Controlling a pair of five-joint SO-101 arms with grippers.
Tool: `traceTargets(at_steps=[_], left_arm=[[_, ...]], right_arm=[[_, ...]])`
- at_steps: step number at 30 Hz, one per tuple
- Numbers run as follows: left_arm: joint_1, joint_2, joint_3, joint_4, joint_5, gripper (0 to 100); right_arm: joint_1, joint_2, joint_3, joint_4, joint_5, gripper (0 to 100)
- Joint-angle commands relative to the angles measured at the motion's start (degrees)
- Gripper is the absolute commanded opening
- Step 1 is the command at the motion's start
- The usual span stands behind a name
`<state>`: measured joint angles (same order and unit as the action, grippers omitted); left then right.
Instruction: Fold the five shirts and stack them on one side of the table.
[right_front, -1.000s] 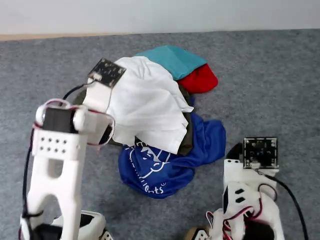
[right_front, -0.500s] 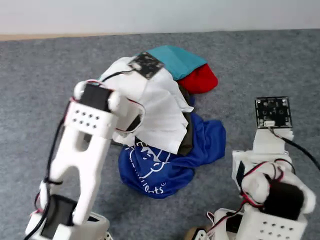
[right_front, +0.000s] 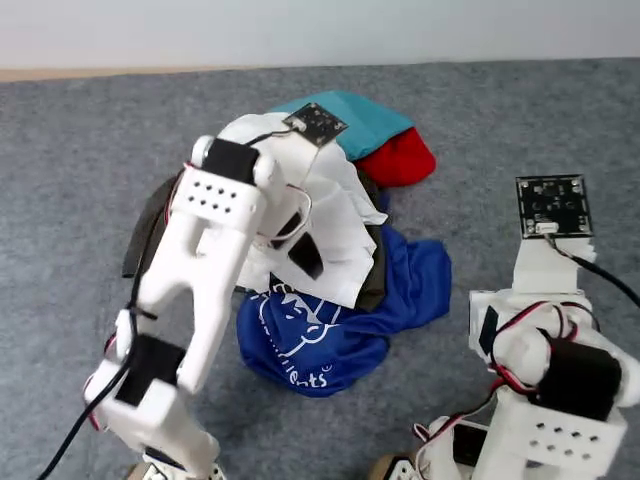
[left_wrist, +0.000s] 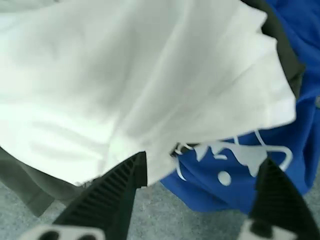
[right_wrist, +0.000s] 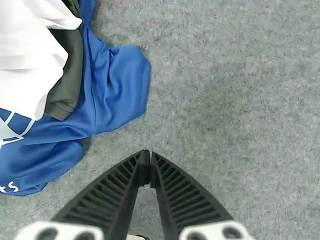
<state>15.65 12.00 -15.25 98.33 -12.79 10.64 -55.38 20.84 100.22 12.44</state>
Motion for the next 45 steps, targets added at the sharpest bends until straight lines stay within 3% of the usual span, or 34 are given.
traceTargets(at_steps=[1, 5, 18, 25, 29, 35, 45], left_arm=[[-2.29, 3.6, -9.1, 0.44, -0.62, 35], [-4.13, 10.02, -17.01, 0.62, -0.79, 35], [-1.58, 37.45, -25.36, 0.26, -1.76, 33], [-2.55, 41.14, -30.11, 0.44, -2.55, 0], [-4.48, 41.05, -30.73, 2.2, -2.37, 0], [-14.95, 36.48, -30.99, 2.2, -0.35, 0], [-39.74, 28.31, -30.9, 2.11, -3.16, 0]], right_arm=[[0.57, 0.4, -2.73, 2.24, 0.26, 0.9], [0.57, 0.4, -2.73, 2.24, 0.44, 0.9], [0.57, 0.4, -2.64, 2.24, 0.53, 0.9], [0.57, 0.31, -2.64, 2.24, 0.53, 0.9], [0.57, 0.31, -2.64, 2.24, 0.35, 0.9], [0.57, 0.31, -2.64, 2.24, 0.35, 0.9], [0.31, 0.31, -2.64, 1.98, 0.26, 0.9]])
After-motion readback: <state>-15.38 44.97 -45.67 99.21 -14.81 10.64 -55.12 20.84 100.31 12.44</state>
